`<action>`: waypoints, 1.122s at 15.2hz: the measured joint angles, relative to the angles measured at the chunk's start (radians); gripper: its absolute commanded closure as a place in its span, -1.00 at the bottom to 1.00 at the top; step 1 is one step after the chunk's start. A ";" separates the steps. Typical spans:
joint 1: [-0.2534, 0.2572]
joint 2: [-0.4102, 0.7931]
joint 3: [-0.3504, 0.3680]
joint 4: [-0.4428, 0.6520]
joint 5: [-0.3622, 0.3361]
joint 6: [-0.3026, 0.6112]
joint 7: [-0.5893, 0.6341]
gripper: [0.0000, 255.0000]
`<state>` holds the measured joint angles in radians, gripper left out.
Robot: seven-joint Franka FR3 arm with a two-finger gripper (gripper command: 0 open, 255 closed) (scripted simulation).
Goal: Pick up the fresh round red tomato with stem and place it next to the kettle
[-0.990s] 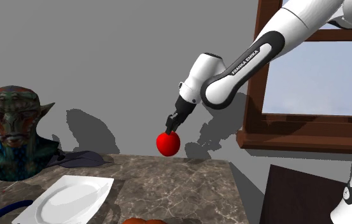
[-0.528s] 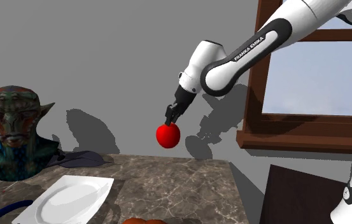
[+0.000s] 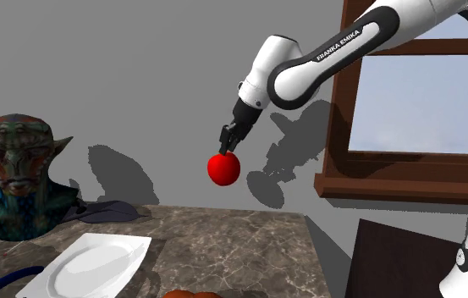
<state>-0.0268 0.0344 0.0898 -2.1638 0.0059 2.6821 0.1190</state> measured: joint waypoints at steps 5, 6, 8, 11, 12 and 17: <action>-0.001 -0.032 -0.001 0.031 0.007 -0.063 -0.006 1.00; -0.001 -0.034 -0.001 0.042 0.007 -0.076 -0.006 1.00; 0.000 -0.044 0.000 0.059 0.006 -0.103 -0.003 1.00; -0.001 -0.061 0.000 0.081 0.008 -0.141 -0.005 1.00; -0.001 -0.065 0.000 0.091 0.009 -0.155 -0.005 1.00; 0.019 -0.074 0.025 0.115 -0.024 -0.190 0.062 1.00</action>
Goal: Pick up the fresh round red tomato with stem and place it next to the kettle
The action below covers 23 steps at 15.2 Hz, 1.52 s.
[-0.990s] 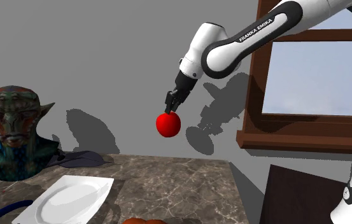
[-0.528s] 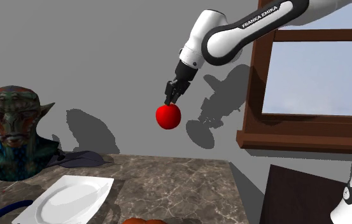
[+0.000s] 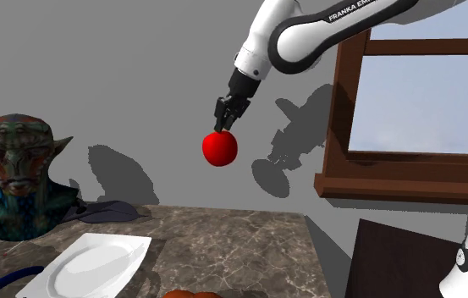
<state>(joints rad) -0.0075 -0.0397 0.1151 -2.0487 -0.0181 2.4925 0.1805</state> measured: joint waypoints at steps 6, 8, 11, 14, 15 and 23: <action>0.060 0.050 0.070 0.072 -0.105 -0.031 0.193 1.00; 0.086 0.067 0.093 0.088 -0.144 -0.037 0.265 1.00; 0.121 0.091 0.121 0.120 -0.194 -0.056 0.356 1.00; 0.164 0.143 0.148 0.185 -0.254 -0.086 0.453 1.00; 0.178 0.157 0.155 0.201 -0.271 -0.094 0.481 1.00; 0.318 0.328 0.195 0.442 -0.402 -0.221 0.679 1.00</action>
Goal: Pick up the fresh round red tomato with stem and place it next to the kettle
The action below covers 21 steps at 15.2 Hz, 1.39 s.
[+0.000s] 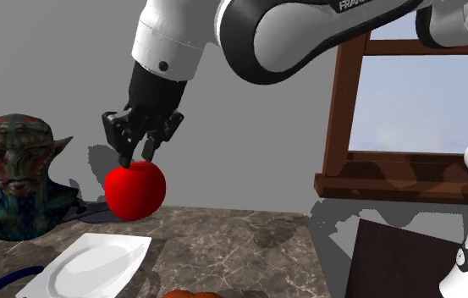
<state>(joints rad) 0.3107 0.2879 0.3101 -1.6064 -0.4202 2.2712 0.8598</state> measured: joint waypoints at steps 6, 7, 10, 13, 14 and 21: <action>0.129 0.169 0.007 0.252 -0.077 -0.124 0.098 1.00; 0.150 0.195 0.007 0.294 -0.087 -0.146 0.110 1.00; 0.189 0.255 0.003 0.374 -0.107 -0.175 0.130 1.00; 0.195 0.272 -0.002 0.360 -0.118 -0.150 0.147 1.00; 0.194 0.273 -0.003 0.349 -0.121 -0.138 0.153 1.00; 0.190 0.285 -0.014 0.276 -0.144 -0.059 0.190 1.00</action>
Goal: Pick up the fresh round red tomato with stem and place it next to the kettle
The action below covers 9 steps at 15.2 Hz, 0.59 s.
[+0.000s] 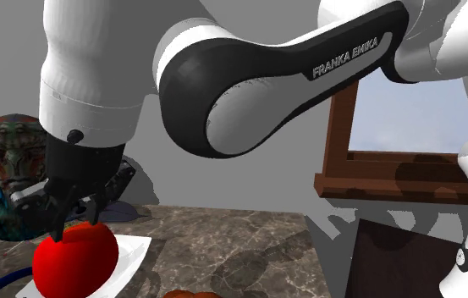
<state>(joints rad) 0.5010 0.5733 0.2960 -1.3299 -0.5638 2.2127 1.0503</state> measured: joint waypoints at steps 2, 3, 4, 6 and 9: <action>0.000 0.005 -0.004 -0.017 -0.007 0.020 0.010 1.00; 0.000 0.009 -0.006 -0.022 -0.010 0.029 0.014 1.00; 0.001 0.014 -0.008 -0.027 -0.014 0.039 0.020 1.00; 0.001 0.019 -0.012 -0.045 -0.022 0.060 0.031 1.00; 0.002 0.028 -0.019 -0.070 -0.035 0.092 0.050 1.00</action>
<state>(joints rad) 0.5029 0.6012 0.2773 -1.4004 -0.5987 2.3043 1.1000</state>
